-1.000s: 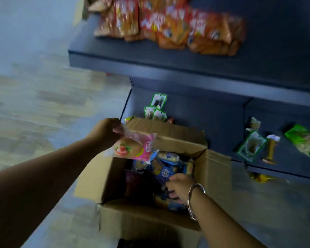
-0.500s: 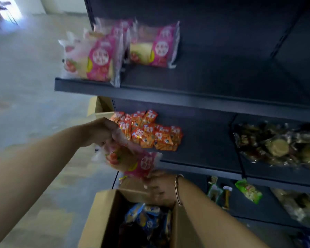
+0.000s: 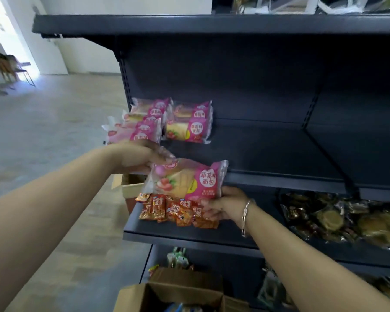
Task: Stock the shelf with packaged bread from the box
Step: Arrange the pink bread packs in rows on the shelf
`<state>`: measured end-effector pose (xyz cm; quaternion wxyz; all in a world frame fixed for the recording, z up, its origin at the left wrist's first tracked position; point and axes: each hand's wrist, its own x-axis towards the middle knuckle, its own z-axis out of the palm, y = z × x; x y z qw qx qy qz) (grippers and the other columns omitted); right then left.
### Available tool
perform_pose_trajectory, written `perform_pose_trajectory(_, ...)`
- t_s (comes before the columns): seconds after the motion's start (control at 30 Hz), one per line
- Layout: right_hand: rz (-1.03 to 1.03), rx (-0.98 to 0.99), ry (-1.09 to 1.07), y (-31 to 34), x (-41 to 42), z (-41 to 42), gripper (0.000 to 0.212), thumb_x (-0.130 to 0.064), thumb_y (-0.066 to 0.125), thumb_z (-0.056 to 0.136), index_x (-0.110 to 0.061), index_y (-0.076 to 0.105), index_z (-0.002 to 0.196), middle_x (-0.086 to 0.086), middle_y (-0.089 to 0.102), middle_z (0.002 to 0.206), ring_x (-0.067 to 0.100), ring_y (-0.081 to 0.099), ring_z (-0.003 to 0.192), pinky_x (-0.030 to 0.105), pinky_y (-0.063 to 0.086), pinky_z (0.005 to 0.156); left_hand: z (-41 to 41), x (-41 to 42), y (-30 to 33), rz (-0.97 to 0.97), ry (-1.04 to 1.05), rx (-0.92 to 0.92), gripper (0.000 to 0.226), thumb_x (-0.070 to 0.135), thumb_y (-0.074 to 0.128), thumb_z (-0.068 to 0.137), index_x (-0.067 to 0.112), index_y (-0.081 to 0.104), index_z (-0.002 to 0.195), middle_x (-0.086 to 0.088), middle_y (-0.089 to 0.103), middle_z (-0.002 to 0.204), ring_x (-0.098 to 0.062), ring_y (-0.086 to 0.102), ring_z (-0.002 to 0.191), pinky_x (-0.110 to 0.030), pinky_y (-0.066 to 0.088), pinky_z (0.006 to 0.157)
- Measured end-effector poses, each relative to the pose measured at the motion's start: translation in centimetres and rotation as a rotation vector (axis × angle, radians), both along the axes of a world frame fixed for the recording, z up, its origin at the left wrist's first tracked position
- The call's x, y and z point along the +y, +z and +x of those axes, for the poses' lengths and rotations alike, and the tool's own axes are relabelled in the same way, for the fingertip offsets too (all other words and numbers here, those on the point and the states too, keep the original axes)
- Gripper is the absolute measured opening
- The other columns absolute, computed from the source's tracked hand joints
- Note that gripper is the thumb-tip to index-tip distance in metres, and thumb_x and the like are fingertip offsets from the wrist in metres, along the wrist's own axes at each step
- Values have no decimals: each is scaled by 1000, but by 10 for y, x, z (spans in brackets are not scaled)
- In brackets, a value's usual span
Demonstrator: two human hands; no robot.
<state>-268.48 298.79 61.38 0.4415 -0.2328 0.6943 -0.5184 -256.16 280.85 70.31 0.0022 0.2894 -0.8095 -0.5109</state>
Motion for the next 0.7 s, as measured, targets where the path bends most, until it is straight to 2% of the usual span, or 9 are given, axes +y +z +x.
perform_pose_trajectory(0.1,-73,-12,-52,27,-7,-16,34,1,63,83,3,55,116,7,64,76,14,63,64,17,54,55,-16,-12,22,-203,10,16,5,18,66,82,22,65,84,0,67,90,-18,61,90,-31,52,83)
perform_pose_trajectory(0.17,-128,-99,-74,43,-13,-24,38,5,58,85,7,50,123,11,65,85,17,64,71,18,56,57,-24,-23,35,-302,30,15,9,19,72,77,19,70,86,-4,68,99,-24,61,99,-38,52,92)
perform_pose_trajectory(0.23,-162,-167,-95,54,-19,-31,38,10,50,88,9,46,125,16,66,98,20,66,76,21,57,57,-29,-31,45,-347,19,10,8,18,73,76,16,71,83,-4,68,93,-24,61,94,-37,53,88)
perform_pose_trajectory(0.3,-194,-203,-128,62,-28,-37,33,13,44,90,12,46,123,19,64,98,22,70,78,20,57,54,-36,-41,55,-393,2,27,7,15,74,76,18,68,73,0,65,79,-21,60,81,-33,52,81)
perform_pose_trajectory(0.37,-180,-136,-152,65,-40,-44,23,9,47,90,14,51,112,13,69,76,14,71,58,20,57,51,-43,-54,59,-435,7,46,11,8,72,77,14,66,70,2,60,71,-18,55,72,-25,48,71)
perform_pose_trajectory(0.43,-82,16,-180,62,-53,-49,14,2,55,88,8,56,101,3,69,55,10,67,46,20,56,50,-51,-67,56,-487,-5,38,5,1,67,79,5,69,79,3,59,71,-16,55,72,-21,43,66)
perform_pose_trajectory(0.53,30,182,-252,48,-71,-58,10,-8,63,86,-1,62,94,-4,65,44,4,61,38,16,50,44,-62,-86,44,-545,-50,59,13,-4,61,79,-3,71,88,3,59,68,-11,54,66,-21,42,68)
perform_pose_trajectory(0.6,33,230,-332,42,-81,-64,13,-11,63,86,-2,63,95,-5,63,44,0,56,34,11,43,37,-69,-99,37,-590,-60,129,13,-4,61,78,-4,72,86,-3,63,66,-11,54,60,-21,43,63)
perform_pose_trajectory(0.7,24,324,-460,39,-93,-75,19,-12,58,90,-1,66,104,0,60,62,5,54,40,12,39,37,-83,-116,29,-626,-66,190,13,2,60,82,-1,73,83,-17,69,78,-20,59,68,-27,45,67)
